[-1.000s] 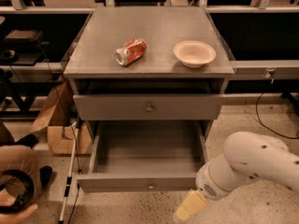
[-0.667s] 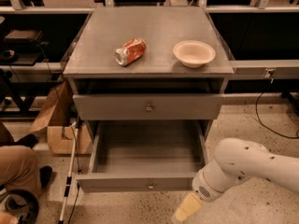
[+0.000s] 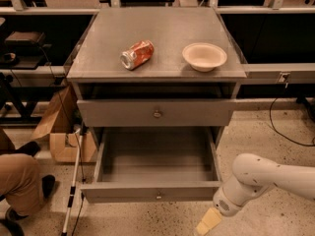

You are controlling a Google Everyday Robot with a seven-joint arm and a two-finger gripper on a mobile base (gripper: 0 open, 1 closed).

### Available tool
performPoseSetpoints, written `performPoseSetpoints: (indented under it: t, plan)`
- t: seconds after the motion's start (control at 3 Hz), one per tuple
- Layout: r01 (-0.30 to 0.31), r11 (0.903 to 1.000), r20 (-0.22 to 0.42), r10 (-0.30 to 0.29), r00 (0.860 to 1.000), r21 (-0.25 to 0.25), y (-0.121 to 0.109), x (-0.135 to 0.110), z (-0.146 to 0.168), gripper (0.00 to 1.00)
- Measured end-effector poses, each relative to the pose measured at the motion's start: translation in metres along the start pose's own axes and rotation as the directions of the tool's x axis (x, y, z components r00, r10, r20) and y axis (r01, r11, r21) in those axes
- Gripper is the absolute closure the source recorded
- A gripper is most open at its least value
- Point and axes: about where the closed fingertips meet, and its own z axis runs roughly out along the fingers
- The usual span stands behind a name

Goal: Close middle drawer

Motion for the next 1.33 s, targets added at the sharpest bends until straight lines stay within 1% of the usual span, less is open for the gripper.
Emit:
performPoseSetpoints:
  t: [0.33, 1.0, 1.33]
  plan:
    - [-0.008, 0.9999, -0.004, 0.008, 1.000, -0.007, -0.0016, 0.0029, 0.0044, 0.21]
    - [-0.008, 0.9999, -0.004, 0.008, 1.000, -0.008, -0.0017, 0.0029, 0.0045, 0.69]
    - [-0.014, 0.9994, 0.011, 0.014, 1.000, -0.032, -0.0066, 0.0019, 0.0070, 0.92]
